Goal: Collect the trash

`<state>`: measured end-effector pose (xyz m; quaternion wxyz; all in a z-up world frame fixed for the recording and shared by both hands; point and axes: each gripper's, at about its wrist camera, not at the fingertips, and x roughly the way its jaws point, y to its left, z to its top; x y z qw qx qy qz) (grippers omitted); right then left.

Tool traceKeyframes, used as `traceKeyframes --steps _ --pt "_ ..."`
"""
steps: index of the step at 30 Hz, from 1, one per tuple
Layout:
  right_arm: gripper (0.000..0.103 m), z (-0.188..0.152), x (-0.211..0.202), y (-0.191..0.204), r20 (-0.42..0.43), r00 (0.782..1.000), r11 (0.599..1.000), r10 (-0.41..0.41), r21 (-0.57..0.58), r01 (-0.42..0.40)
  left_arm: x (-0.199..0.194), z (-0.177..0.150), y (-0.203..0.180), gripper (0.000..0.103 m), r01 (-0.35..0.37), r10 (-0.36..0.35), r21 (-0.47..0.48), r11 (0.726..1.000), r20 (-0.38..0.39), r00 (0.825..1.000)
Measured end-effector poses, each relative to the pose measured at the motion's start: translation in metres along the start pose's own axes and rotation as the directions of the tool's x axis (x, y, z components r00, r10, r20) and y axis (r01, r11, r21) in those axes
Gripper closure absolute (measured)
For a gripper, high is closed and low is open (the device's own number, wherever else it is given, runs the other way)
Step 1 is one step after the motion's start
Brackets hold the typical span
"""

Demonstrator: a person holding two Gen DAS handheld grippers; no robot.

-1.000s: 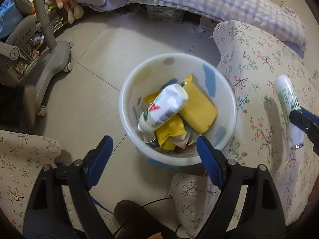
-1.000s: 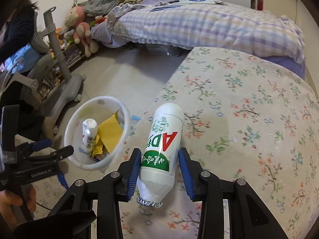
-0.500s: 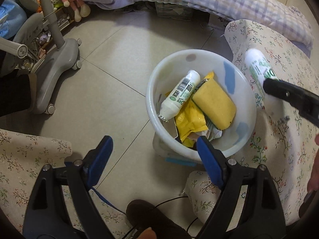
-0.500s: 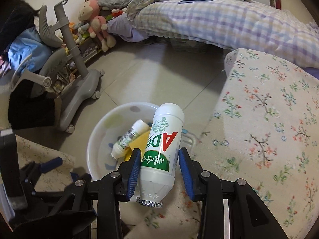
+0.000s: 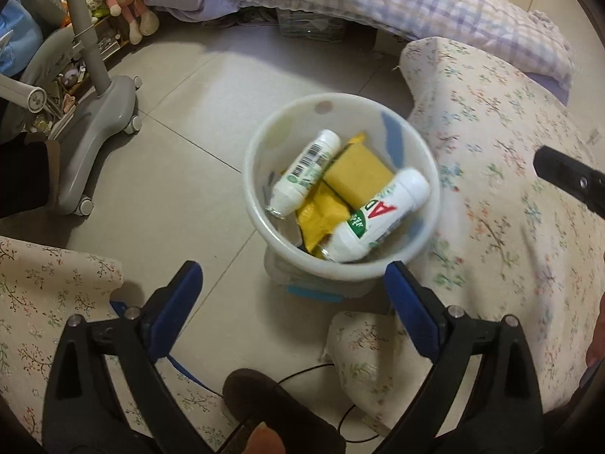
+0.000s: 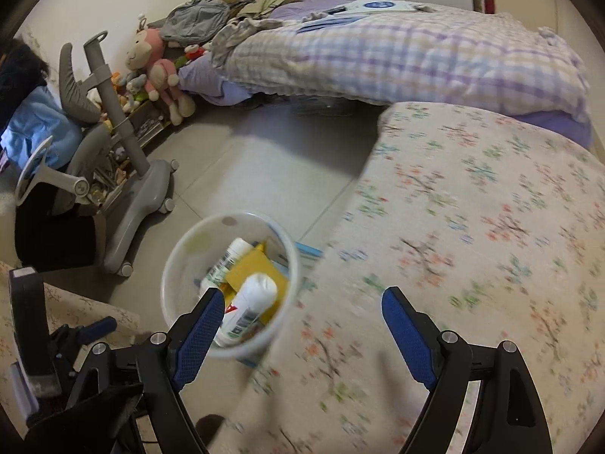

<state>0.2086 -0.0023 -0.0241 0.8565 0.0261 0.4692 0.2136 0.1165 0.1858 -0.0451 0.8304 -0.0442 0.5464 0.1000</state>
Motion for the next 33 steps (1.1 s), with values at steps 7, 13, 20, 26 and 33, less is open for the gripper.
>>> traceKeyframes --steps 7,13,20,26,33 --pt "0.016 -0.047 -0.064 -0.048 -0.01 0.988 0.987 -0.157 0.039 0.157 -0.039 -0.023 -0.038 0.005 0.088 -0.088 0.05 0.995 0.008 0.996" --pt "0.016 -0.094 -0.133 -0.076 0.062 0.965 0.963 -0.256 0.098 0.249 -0.071 -0.038 -0.065 0.005 0.113 -0.117 0.063 0.992 0.061 0.991" --pt "0.016 -0.131 -0.176 -0.095 0.151 0.919 0.926 -0.365 0.161 0.342 -0.093 -0.063 -0.093 0.005 0.062 -0.081 0.134 0.989 0.14 0.987" --pt "0.016 -0.143 -0.173 -0.109 0.139 0.89 0.897 -0.434 0.153 0.414 -0.106 -0.078 -0.111 0.005 0.02 -0.055 0.159 0.987 0.22 0.974" --pt "0.016 -0.141 -0.186 -0.115 0.194 0.884 0.9 -0.424 0.197 0.388 -0.107 -0.084 -0.122 0.005 0.03 -0.074 0.179 0.983 0.248 0.966"
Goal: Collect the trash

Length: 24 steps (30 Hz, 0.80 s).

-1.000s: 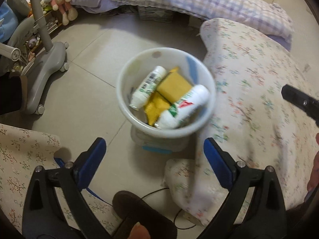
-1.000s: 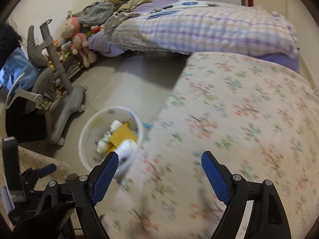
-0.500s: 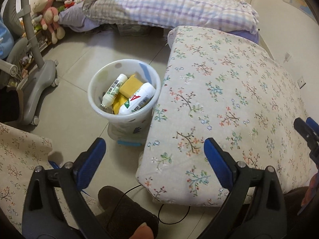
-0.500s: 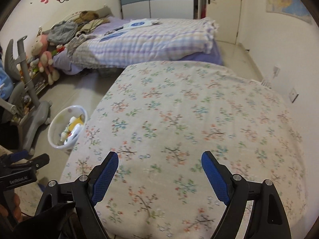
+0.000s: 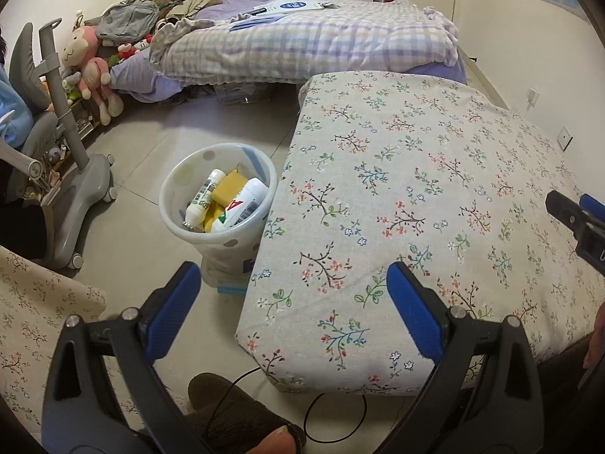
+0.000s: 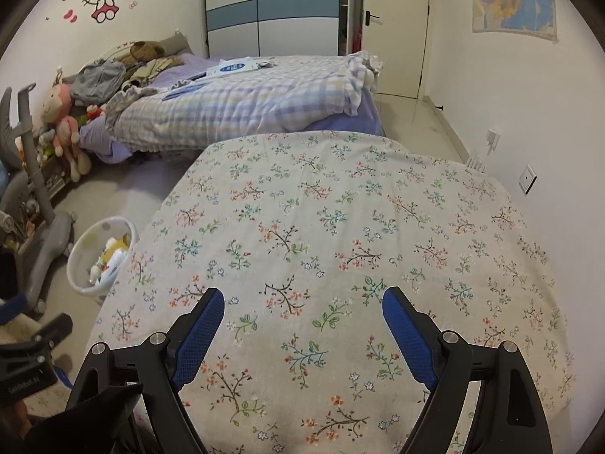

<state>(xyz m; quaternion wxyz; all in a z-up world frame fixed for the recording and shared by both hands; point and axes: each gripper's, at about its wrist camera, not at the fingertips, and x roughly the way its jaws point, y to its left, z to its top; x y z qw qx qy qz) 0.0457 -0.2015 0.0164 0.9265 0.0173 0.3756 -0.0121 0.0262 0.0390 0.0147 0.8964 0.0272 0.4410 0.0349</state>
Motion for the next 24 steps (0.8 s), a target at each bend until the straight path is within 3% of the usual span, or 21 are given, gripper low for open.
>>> traceKeyframes --steps 24 --pt "0.016 -0.0031 0.0026 0.0046 -0.009 1.0 1.0 0.005 0.001 -0.005 -0.0016 0.0004 0.0006 0.005 0.036 -0.036 -0.015 0.999 0.006 0.999"
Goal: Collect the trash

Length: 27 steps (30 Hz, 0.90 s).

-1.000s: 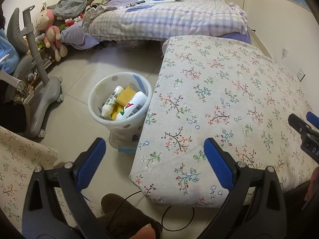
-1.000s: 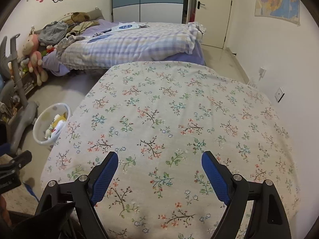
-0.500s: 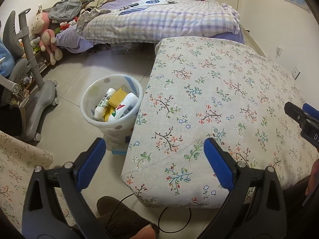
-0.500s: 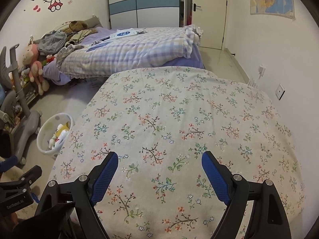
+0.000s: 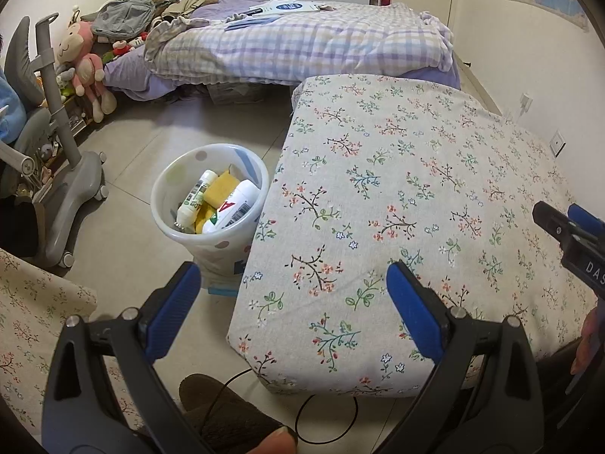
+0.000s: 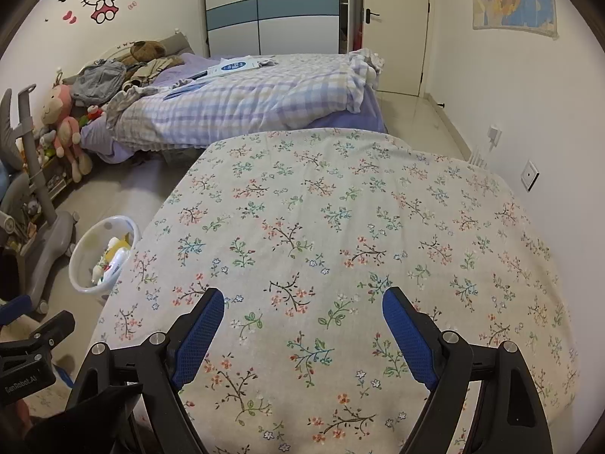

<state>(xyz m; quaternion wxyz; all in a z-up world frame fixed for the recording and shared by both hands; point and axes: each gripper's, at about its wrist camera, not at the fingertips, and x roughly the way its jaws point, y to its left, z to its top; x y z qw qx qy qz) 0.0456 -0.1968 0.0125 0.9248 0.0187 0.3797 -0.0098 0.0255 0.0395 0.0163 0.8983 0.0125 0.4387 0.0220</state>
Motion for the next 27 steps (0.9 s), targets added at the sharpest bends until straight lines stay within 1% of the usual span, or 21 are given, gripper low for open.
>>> traceKeyframes --steps 16,27 --pt "0.016 -0.001 0.0013 0.0008 -0.011 1.0 1.0 0.022 0.007 -0.022 0.0017 0.0007 0.0021 0.005 -0.004 0.004 -0.006 1.0 -0.009 1.0" --pt "0.016 -0.0026 0.0017 0.0063 -0.016 0.999 0.999 0.033 -0.003 -0.033 0.0052 0.0028 0.0046 0.005 -0.018 0.018 -0.032 0.999 -0.014 1.0"
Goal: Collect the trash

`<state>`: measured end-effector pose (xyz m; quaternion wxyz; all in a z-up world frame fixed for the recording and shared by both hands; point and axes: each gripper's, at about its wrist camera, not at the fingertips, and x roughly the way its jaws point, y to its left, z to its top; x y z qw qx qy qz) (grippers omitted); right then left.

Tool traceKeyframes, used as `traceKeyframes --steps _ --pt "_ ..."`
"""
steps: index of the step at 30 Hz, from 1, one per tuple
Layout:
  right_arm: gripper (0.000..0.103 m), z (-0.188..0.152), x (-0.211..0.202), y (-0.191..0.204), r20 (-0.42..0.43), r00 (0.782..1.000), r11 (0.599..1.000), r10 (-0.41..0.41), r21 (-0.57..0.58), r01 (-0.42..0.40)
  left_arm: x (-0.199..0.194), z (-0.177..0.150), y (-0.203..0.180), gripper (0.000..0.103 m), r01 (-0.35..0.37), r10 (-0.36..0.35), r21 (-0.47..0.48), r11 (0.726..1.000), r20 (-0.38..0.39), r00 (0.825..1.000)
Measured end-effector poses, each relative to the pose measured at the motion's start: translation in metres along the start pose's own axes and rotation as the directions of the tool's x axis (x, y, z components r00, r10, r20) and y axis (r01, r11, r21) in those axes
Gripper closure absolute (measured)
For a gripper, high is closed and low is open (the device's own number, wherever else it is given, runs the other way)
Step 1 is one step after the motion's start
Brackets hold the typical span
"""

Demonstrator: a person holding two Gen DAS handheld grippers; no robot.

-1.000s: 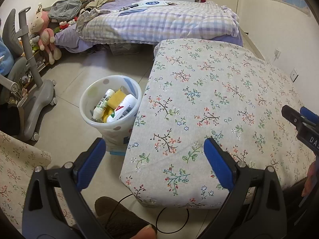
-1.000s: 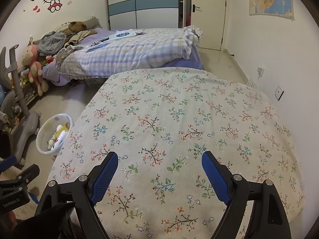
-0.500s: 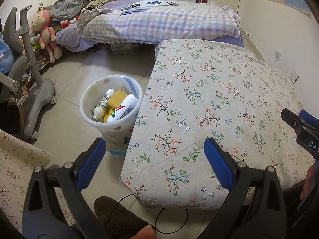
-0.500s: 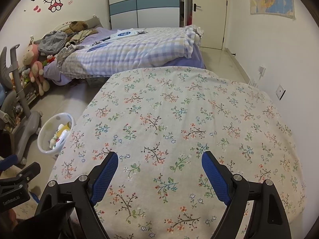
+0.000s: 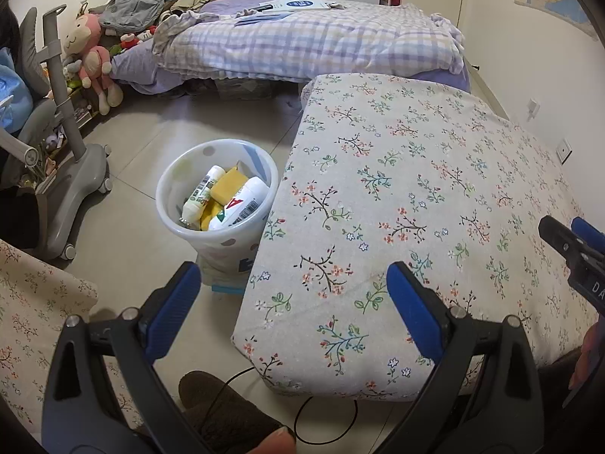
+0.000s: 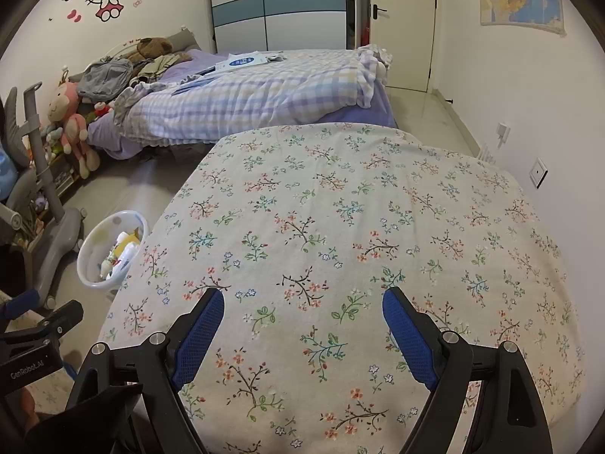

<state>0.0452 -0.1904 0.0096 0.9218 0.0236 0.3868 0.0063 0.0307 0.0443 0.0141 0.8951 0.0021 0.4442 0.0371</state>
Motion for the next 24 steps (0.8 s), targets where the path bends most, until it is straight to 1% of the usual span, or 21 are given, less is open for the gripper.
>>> traceKeyframes --steps 20,24 --pt "0.016 -0.0013 0.0026 -0.0014 -0.012 1.0 1.0 -0.004 0.008 0.004 0.0026 0.0025 0.0007 0.005 -0.004 0.004 -0.017 1.0 -0.002 1.0" --pt "0.016 -0.0044 0.009 -0.0058 -0.021 1.0 1.0 -0.019 0.012 0.019 0.0045 0.0034 0.0029 0.005 -0.006 0.005 -0.027 1.0 -0.015 1.0"
